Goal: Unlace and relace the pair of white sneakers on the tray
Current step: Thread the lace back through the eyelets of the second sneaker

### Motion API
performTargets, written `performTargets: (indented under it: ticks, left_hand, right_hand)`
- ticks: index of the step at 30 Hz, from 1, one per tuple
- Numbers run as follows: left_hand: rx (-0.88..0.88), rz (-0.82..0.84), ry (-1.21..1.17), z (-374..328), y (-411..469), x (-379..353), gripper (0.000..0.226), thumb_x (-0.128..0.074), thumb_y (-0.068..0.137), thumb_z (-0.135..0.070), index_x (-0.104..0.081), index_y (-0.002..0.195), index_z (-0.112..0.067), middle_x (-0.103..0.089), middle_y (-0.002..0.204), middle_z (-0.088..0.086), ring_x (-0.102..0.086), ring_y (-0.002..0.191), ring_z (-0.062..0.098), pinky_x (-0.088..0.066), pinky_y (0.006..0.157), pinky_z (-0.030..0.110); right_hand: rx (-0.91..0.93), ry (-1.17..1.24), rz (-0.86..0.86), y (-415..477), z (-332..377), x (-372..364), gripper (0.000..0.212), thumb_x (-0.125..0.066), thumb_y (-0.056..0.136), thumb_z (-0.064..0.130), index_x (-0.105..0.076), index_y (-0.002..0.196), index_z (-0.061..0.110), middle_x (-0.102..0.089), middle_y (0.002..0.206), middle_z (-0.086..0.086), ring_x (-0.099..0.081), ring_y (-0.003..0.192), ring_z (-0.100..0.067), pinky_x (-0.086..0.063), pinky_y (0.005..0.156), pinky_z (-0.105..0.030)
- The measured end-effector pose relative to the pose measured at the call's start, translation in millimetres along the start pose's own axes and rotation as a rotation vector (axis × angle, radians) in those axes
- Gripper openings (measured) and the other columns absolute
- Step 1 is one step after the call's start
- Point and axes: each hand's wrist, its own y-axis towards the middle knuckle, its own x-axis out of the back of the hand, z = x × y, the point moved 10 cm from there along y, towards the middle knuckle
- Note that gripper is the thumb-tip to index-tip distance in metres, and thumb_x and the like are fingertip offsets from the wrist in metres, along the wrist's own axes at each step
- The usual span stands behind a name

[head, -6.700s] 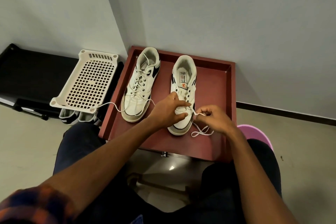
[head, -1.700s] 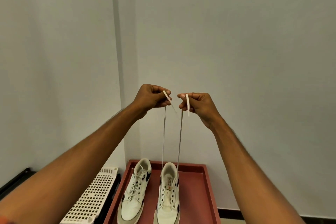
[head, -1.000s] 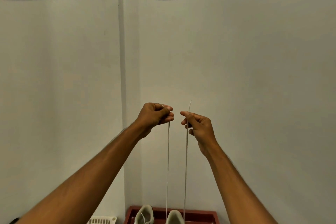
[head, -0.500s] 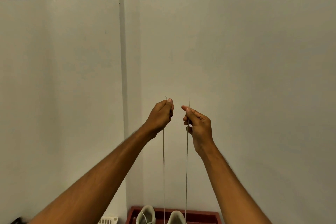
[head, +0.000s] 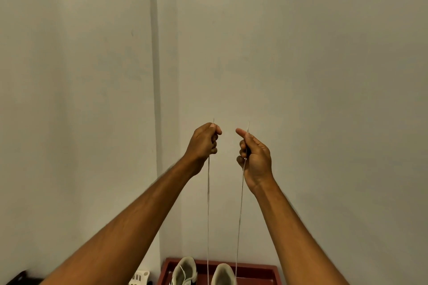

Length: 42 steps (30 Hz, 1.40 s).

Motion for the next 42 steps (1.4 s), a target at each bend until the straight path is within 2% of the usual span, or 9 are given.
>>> performTargets:
  ticks: [3,5,9,12,16,23,28,36,42]
  left_hand:
    - [0.005,0.021,0.051,-2.3,0.5,-1.2,0.035,-0.037,0.107,-0.024,-0.068,0.093,-0.018,-0.057,0.083,0.002,-0.054,0.076,0.013,-0.045,0.070,0.028]
    - [0.002,-0.010,0.041,-4.5,0.5,0.9,0.030,-0.043,0.106,-0.027,-0.072,0.101,-0.023,-0.063,0.092,0.002,-0.060,0.089,0.015,-0.049,0.077,0.029]
    - [0.025,-0.064,-0.044,-6.6,-0.6,5.0,0.022,-0.055,0.101,-0.026,-0.073,0.113,-0.022,-0.068,0.101,-0.006,-0.061,0.097,0.012,-0.050,0.075,0.027]
    - [0.031,-0.082,-0.079,-6.4,-2.7,5.0,0.021,-0.057,0.100,-0.025,-0.073,0.114,-0.022,-0.068,0.104,-0.007,-0.060,0.099,0.011,-0.049,0.075,0.027]
    - [0.085,-0.119,-0.160,-2.9,-4.2,8.5,0.021,-0.055,0.101,-0.023,-0.075,0.102,-0.024,-0.066,0.096,-0.001,-0.057,0.096,0.016,-0.049,0.085,0.035]
    - [0.068,-0.118,-0.192,-5.5,-8.6,2.6,0.023,-0.053,0.102,-0.021,-0.076,0.103,-0.020,-0.064,0.093,-0.002,-0.056,0.094,0.014,-0.048,0.081,0.033]
    - [0.059,-0.120,-0.210,-5.8,-10.6,-2.4,0.022,-0.053,0.101,-0.021,-0.075,0.099,-0.022,-0.067,0.092,-0.004,-0.057,0.094,0.015,-0.049,0.081,0.033]
    - [0.056,-0.127,-0.242,-6.0,-13.8,-4.6,0.022,-0.054,0.101,-0.021,-0.076,0.102,-0.020,-0.067,0.086,-0.008,-0.056,0.092,0.014,-0.048,0.077,0.032]
    - [0.045,-0.124,-0.281,-5.0,-17.2,-9.7,0.021,-0.054,0.102,-0.023,-0.075,0.103,-0.022,-0.066,0.090,-0.006,-0.057,0.095,0.014,-0.047,0.074,0.029]
  right_hand:
    - [0.007,-0.020,0.005,-1.8,0.4,-4.8,0.027,-0.054,0.105,0.025,-0.075,0.117,0.014,-0.054,0.073,0.002,-0.046,0.066,-0.008,-0.040,0.060,-0.022]
    - [0.032,-0.030,-0.007,-3.9,3.6,-6.2,0.022,-0.058,0.103,0.025,-0.077,0.111,0.018,-0.062,0.077,0.002,-0.051,0.072,-0.010,-0.044,0.064,-0.024]
    - [0.030,0.025,-0.063,-5.7,5.9,-3.4,0.016,-0.066,0.097,0.028,-0.079,0.101,0.020,-0.070,0.080,0.002,-0.057,0.076,-0.012,-0.047,0.067,-0.025]
    - [0.030,0.031,-0.069,-4.1,7.9,-3.6,0.017,-0.065,0.098,0.028,-0.079,0.102,0.020,-0.069,0.081,0.002,-0.057,0.077,-0.012,-0.046,0.065,-0.025]
    - [0.063,-0.036,-0.038,-3.0,12.1,-9.0,0.020,-0.059,0.102,0.028,-0.078,0.106,0.022,-0.066,0.079,0.003,-0.055,0.078,-0.013,-0.043,0.066,-0.027]
    - [0.122,-0.159,-0.006,0.3,17.6,-16.2,0.022,-0.059,0.102,0.026,-0.078,0.106,0.017,-0.069,0.077,0.003,-0.058,0.077,-0.014,-0.045,0.067,-0.028]
    - [0.185,-0.215,0.006,-0.2,24.6,-24.9,0.017,-0.062,0.100,0.025,-0.078,0.096,0.025,-0.071,0.075,0.004,-0.060,0.072,-0.008,-0.049,0.064,-0.022]
    - [0.178,-0.186,-0.021,-1.1,22.4,-25.1,0.018,-0.062,0.101,0.024,-0.079,0.103,0.019,-0.070,0.076,0.004,-0.060,0.073,-0.009,-0.050,0.066,-0.024]
    - [0.124,-0.082,-0.037,-3.8,13.2,-27.7,0.018,-0.063,0.100,0.028,-0.080,0.099,0.022,-0.068,0.075,0.001,-0.056,0.075,-0.015,-0.046,0.065,-0.027]
